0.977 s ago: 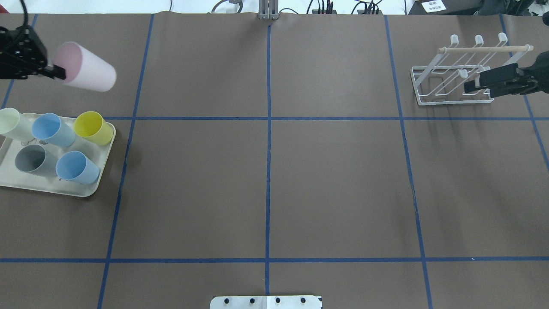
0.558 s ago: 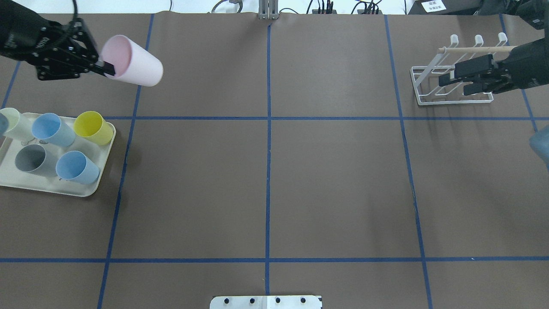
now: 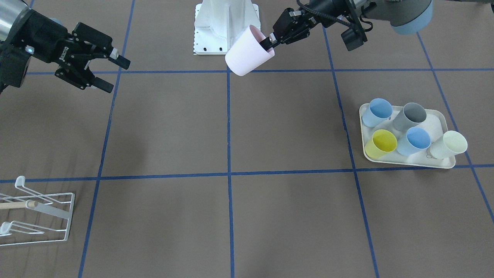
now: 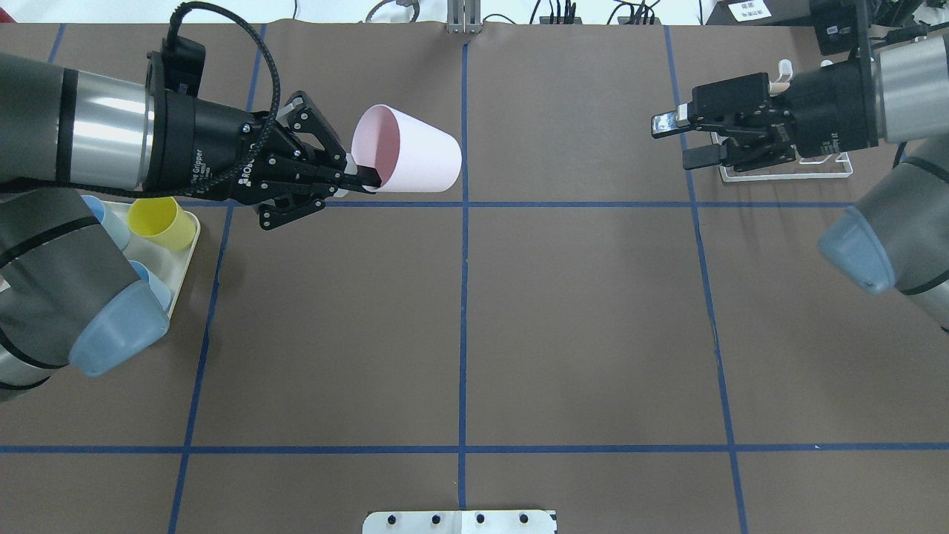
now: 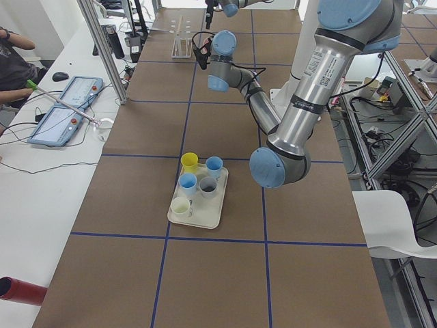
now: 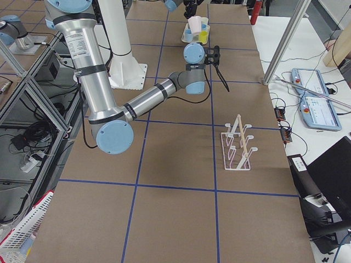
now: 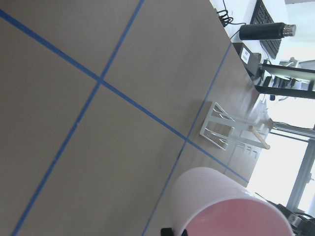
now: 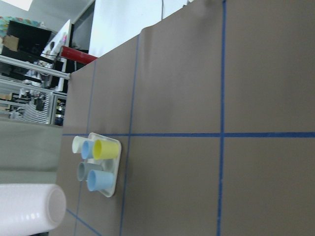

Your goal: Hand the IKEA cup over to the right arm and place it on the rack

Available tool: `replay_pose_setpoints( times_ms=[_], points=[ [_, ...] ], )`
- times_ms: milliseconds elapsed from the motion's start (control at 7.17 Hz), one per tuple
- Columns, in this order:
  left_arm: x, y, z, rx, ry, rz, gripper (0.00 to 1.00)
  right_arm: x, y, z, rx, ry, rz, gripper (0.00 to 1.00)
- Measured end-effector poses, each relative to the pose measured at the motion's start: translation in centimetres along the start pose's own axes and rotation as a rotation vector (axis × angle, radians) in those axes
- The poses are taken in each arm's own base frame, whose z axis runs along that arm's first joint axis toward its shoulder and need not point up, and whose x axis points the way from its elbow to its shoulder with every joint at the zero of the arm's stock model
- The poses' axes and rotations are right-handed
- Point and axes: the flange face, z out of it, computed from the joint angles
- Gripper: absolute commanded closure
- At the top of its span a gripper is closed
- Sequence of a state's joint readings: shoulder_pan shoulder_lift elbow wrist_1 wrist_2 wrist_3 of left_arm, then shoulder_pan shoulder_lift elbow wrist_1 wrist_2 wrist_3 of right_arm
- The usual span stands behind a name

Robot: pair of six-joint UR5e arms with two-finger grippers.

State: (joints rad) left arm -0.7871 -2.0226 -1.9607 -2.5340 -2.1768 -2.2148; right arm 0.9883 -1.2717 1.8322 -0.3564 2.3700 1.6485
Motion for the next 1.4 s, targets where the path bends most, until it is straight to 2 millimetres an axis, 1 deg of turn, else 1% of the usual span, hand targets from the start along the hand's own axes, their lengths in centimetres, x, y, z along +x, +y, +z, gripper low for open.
replay_pose_setpoints(
  times_ms=[279, 558, 698, 977, 1117, 1396],
  points=[
    [-0.1, 1.5, -0.4, -0.087, 0.099, -0.089, 1.0, -2.0, 3.8, 2.5, 0.019, -0.235, 0.021, 0.02],
    [-0.6, 3.5, -0.1, -0.168, 0.191, -0.149, 1.0, -3.9, 6.1, 4.0, 0.011, -0.397, 0.039, 0.02],
    [-0.7, 4.4, 0.1, -0.205, 0.225, -0.175, 1.0, -4.6, 7.3, 4.5, 0.02, -0.496, 0.069, 0.03],
    [-1.1, 6.3, 0.7, -0.281, 0.323, -0.231, 1.0, -5.1, 10.0, 5.9, 0.045, -0.659, 0.131, 0.03],
    [-1.4, 7.2, 1.2, -0.303, 0.354, -0.247, 1.0, -5.3, 10.8, 6.4, 0.046, -0.697, 0.148, 0.02],
    [-1.3, 8.0, 1.6, -0.322, 0.372, -0.255, 1.0, -5.9, 11.2, 6.7, 0.045, -0.729, 0.159, 0.02]
  ],
)
